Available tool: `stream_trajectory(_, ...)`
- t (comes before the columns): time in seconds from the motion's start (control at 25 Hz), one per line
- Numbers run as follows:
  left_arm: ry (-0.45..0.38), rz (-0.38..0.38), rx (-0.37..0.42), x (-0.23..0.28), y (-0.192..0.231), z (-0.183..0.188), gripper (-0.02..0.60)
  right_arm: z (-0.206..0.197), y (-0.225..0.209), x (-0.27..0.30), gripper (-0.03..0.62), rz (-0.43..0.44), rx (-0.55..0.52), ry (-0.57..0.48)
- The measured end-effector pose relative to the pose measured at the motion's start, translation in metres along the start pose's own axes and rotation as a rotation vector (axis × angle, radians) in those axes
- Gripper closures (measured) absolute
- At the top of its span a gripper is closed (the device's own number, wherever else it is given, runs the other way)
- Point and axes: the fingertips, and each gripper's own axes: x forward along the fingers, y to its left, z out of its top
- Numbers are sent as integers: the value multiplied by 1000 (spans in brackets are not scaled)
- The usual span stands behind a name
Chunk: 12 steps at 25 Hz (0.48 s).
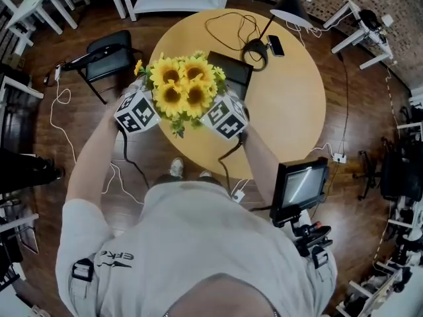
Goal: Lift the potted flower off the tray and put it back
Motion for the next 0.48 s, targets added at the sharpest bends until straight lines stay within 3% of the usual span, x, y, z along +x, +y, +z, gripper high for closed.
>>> stream_trajectory(0.2, 35, 50, -68, -38, 9, -42, 91, 29, 27, 41, 163, 79, -39, -1)
stream_trajectory(0.48, 58, 41, -136, -47, 0, -77, 91, 26, 48, 70, 163, 134, -25, 38)
